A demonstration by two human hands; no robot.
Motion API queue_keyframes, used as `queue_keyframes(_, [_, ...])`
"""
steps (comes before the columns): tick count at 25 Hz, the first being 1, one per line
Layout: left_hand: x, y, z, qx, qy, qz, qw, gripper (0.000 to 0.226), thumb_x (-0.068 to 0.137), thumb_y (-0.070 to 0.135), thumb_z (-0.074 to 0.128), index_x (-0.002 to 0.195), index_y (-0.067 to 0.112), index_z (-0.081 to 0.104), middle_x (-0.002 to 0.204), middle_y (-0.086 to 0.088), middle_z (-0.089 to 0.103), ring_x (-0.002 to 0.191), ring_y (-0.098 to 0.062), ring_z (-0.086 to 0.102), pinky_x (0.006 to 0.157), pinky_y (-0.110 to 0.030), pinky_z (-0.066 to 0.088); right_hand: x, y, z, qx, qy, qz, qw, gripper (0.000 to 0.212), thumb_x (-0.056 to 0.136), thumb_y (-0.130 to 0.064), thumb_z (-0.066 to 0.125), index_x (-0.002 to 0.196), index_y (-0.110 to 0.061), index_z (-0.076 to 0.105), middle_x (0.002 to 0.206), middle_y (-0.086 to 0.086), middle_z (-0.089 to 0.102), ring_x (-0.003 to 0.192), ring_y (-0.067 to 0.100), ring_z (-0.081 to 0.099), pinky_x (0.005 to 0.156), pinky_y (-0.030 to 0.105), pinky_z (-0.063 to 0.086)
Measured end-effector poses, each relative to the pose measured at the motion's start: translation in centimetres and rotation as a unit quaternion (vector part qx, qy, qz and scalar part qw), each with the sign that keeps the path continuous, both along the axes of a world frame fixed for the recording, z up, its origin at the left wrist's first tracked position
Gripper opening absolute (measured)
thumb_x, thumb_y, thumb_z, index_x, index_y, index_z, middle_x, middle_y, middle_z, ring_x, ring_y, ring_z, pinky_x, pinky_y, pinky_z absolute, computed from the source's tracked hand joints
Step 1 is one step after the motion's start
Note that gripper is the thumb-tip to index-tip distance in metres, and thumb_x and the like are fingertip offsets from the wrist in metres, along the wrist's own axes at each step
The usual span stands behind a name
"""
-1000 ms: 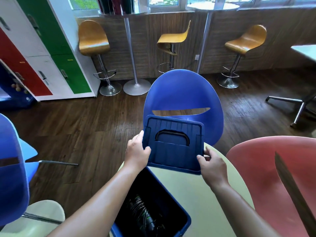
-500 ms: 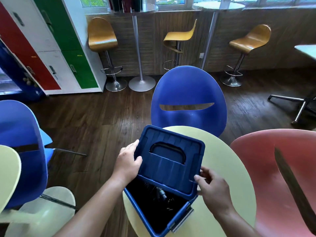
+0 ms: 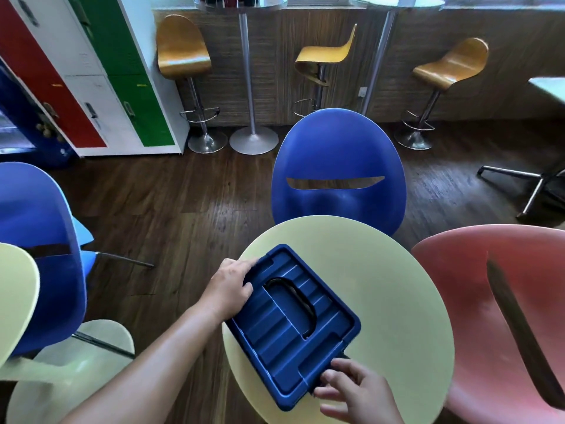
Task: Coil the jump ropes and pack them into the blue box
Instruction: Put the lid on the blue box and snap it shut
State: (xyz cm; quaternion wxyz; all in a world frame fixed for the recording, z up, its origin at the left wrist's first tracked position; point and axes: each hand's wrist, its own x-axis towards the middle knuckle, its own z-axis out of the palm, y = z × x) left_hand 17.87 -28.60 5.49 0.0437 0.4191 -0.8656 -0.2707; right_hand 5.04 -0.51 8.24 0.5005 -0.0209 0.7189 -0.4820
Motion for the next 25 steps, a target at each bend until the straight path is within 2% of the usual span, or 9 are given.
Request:
queue_keyframes(5, [-0.1, 0.3, -1.0, -0.043, 0.011, -0.016, 0.999, 0.057, 0.095, 0.011, 0.054, 0.15, 0.022, 0.05, 0.147, 0.01, 0.056, 0.137, -0.012, 0.039, 0.116, -0.029, 0.034, -0.5, -0.3, 0.5, 0.035, 0.003, 0.043, 0.998, 0.018, 0.091, -0.008, 0.073, 0.108, -0.005, 0.067, 0.094, 0.019, 0.076, 0.075, 0.032, 0.078, 0.066, 0.048, 0.065])
queue_keyframes(8, [-0.2, 0.5, -1.8, -0.069, 0.022, -0.015, 0.997, 0.05, 0.095, 0.01, 0.056, 0.144, 0.019, 0.058, 0.146, 0.01, 0.058, 0.135, -0.015, 0.043, 0.117, -0.033, 0.038, -2.4, -0.6, 0.8, 0.061, 0.138, 0.153, 0.977, 0.006, 0.089, -0.021, 0.075, 0.09, -0.015, 0.076, 0.076, 0.005, 0.078, 0.066, 0.023, 0.076, 0.065, 0.042, 0.065])
queue_keyframes(10, [0.1, 1.0, -2.0, -0.087, 0.026, 0.003, 0.996, 0.047, 0.095, 0.013, 0.058, 0.142, 0.018, 0.059, 0.147, 0.006, 0.057, 0.136, -0.017, 0.043, 0.116, -0.039, 0.04, -4.3, -1.0, 0.3, 0.05, 0.328, 0.211, 0.919, 0.007, 0.085, -0.032, 0.076, 0.087, -0.024, 0.076, 0.074, -0.009, 0.076, 0.069, 0.007, 0.072, 0.067, 0.032, 0.06])
queue_keyframes(12, [1.0, 2.2, -2.1, -0.111, 0.033, 0.048, 0.992, 0.052, 0.096, 0.024, 0.062, 0.147, 0.016, 0.054, 0.153, 0.0, 0.051, 0.141, -0.021, 0.041, 0.119, -0.041, 0.036, -6.0, -1.9, -0.5, 0.018, 0.482, 0.242, 0.842, 0.028, 0.084, -0.038, 0.076, 0.111, -0.032, 0.072, 0.108, -0.019, 0.072, 0.097, 0.001, 0.065, 0.085, 0.024, 0.052])
queue_keyframes(13, [1.6, 3.2, -2.2, -0.111, 0.047, 0.083, 0.989, 0.057, 0.096, 0.03, 0.063, 0.15, 0.015, 0.05, 0.157, -0.002, 0.046, 0.144, -0.022, 0.038, 0.121, -0.041, 0.034, -7.1, -2.6, -1.1, 0.005, 0.511, 0.263, 0.818, 0.045, 0.085, -0.041, 0.075, 0.128, -0.032, 0.065, 0.131, -0.018, 0.063, 0.116, 0.005, 0.058, 0.095, 0.025, 0.048])
queue_keyframes(15, [3.1, 5.6, -2.3, -0.07, 0.08, 0.161, 0.981, 0.07, 0.096, 0.04, 0.063, 0.156, 0.014, 0.039, 0.164, -0.003, 0.034, 0.15, -0.023, 0.03, 0.124, -0.041, 0.027, -8.9, -4.2, -1.8, 0.003, 0.498, 0.325, 0.804, 0.074, 0.087, -0.049, 0.072, 0.152, -0.034, 0.04, 0.159, -0.017, 0.035, 0.142, 0.013, 0.039, 0.11, 0.032, 0.041])
queue_keyframes(18, [4.9, 8.9, -3.1, -0.002, 0.095, 0.233, 0.968, 0.085, 0.095, 0.051, 0.06, 0.161, 0.013, 0.023, 0.169, -0.006, 0.023, 0.155, -0.021, 0.021, 0.126, -0.036, 0.017, -10.3, -6.5, -2.7, 0.013, 0.44, 0.416, 0.796, 0.096, 0.083, -0.067, 0.066, 0.16, -0.042, 0.014, 0.169, -0.019, 0.007, 0.155, 0.02, 0.022, 0.122, 0.039, 0.031])
queue_keyframes(21, [5.4, 10.8, -3.8, 0.014, 0.084, 0.215, 0.973, 0.097, 0.089, 0.069, 0.047, 0.164, 0.018, 0.012, 0.172, -0.001, 0.01, 0.157, -0.017, 0.012, 0.125, -0.029, 0.008, -10.1, -7.6, -3.1, 0.013, 0.427, 0.475, 0.769, 0.109, 0.071, -0.082, 0.06, 0.158, -0.049, 0.003, 0.168, -0.026, -0.004, 0.156, 0.018, 0.02, 0.12, 0.042, 0.035])
queue_keyframes(25, [5.5, 11.6, -4.2, 0.006, 0.029, 0.198, 0.98, 0.098, 0.089, 0.069, 0.047, 0.164, 0.024, 0.003, 0.173, 0.002, -0.002, 0.157, -0.024, 0.01, 0.126, -0.036, 0.012, -8.5, -7.5, -2.8, 0.009, 0.45, 0.502, 0.739, 0.116, 0.067, -0.085, 0.059, 0.159, -0.047, 0.0, 0.167, -0.026, -0.013, 0.154, 0.011, 0.021, 0.114, 0.037, 0.042])
